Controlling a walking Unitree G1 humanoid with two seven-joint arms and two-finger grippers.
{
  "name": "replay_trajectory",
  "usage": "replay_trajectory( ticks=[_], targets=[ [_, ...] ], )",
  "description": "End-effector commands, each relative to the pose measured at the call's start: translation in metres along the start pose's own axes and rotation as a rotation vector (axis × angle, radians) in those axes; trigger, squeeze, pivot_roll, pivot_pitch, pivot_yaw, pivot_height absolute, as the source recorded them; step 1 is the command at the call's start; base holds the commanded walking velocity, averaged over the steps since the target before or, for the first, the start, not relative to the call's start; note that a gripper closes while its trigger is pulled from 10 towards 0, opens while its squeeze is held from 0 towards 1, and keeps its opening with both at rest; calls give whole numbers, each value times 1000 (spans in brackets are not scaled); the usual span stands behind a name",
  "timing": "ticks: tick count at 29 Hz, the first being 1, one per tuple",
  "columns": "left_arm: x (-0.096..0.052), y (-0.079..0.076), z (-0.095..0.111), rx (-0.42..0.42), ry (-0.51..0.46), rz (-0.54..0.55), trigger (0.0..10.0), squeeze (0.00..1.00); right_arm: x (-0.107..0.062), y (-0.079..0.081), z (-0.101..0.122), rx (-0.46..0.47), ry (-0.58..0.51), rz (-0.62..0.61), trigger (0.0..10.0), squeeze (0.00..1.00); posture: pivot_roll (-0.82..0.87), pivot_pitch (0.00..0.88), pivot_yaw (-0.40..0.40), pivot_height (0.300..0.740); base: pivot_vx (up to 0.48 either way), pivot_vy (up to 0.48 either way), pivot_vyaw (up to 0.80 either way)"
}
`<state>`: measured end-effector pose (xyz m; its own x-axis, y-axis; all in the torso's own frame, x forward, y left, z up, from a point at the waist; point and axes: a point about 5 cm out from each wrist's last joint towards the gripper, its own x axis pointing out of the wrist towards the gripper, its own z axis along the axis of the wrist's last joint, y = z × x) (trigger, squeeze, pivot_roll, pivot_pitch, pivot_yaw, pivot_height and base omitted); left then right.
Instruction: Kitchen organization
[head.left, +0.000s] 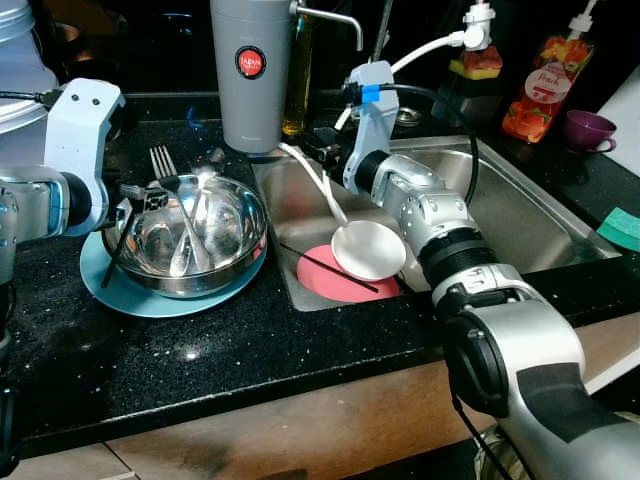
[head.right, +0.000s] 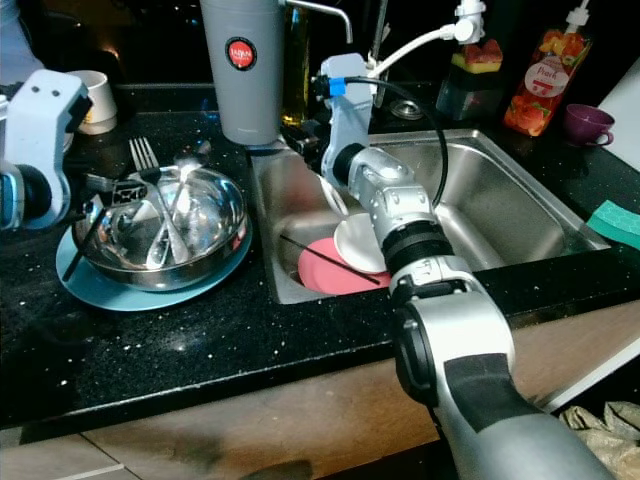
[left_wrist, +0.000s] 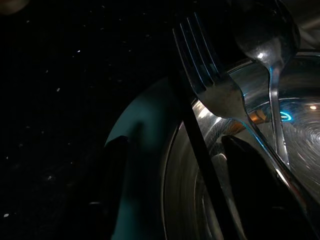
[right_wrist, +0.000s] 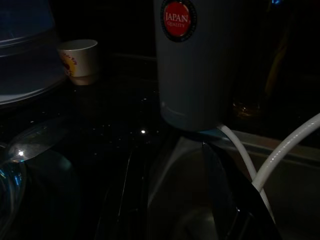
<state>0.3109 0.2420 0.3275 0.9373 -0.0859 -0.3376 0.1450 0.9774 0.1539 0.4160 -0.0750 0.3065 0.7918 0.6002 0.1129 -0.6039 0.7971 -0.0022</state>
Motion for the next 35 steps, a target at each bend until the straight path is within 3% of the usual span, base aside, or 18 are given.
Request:
replay_trajectory(
  ticks=[1, 2, 3, 5, 6, 8, 9, 10, 11, 12, 13, 25, 35],
  targets=[
    [-2, 3, 1, 11, 18, 15, 0, 0, -2, -4, -1, 16, 1, -10, 10000, 0, 71, 94, -61, 740, 0, 0, 0],
    [-2, 4, 1, 23, 19, 26, 6471, 0, -3, -5, -1, 18, 1, -14, 10000, 0, 72, 94, -58, 740, 0, 0, 0],
    [-2, 4, 2, 27, 19, 29, 8784, 0, -3, -5, -1, 19, 1, -15, 10000, 0, 72, 94, -58, 740, 0, 0, 0],
    [-2, 4, 2, 34, 16, 23, 8431, 0, -3, -6, -1, 19, 1, -17, 10000, 0, 69, 95, -56, 740, 0, 0, 0],
    [-2, 5, 2, 31, 14, 20, 78, 0, -3, -6, 0, 20, 0, -18, 10000, 0, 69, 95, -56, 740, 0, 0, 0],
    [-2, 5, 3, 26, 12, 16, 0, 0, -4, -7, 0, 19, 0, -21, 10000, 0, 69, 95, -57, 740, 0, 0, 0],
    [-3, 5, 3, 32, 12, 20, 706, 0, -4, -7, 1, 19, 0, -22, 10000, 0, 69, 95, -57, 740, 0, 0, 0],
    [-3, 5, 3, 32, 12, 20, 706, 0, -4, -7, 1, 19, 0, -22, 10000, 0, 69, 95, -57, 740, 0, 0, 0],
    [-3, 5, 3, 47, 16, 18, 10000, 0, -4, -7, 1, 18, 0, -24, 10000, 0, 70, 92, -57, 740, 0, 0, 0],
    [-3, 5, 2, 57, 18, 16, 10000, 0, -4, -7, 1, 17, 1, -25, 10000, 0, 70, 92, -57, 740, 0, 0, 0],
    [-3, 4, 2, 54, 18, 9, 0, 0, -4, -8, 2, 16, 1, -26, 10000, 0, 68, 94, -56, 740, 0, 0, 0],
    [-7, 6, 5, 61, 6, 8, 0, 0, -4, -8, 3, 15, -2, -28, 10000, 0, 66, 96, -59, 740, 0, 0, 0],
    [-20, 20, 15, 72, -26, 66, 0, 0, -3, -8, 7, 11, -6, -24, 10000, 0, 66, 98, -64, 740, 0, 0, 0]
  ],
)
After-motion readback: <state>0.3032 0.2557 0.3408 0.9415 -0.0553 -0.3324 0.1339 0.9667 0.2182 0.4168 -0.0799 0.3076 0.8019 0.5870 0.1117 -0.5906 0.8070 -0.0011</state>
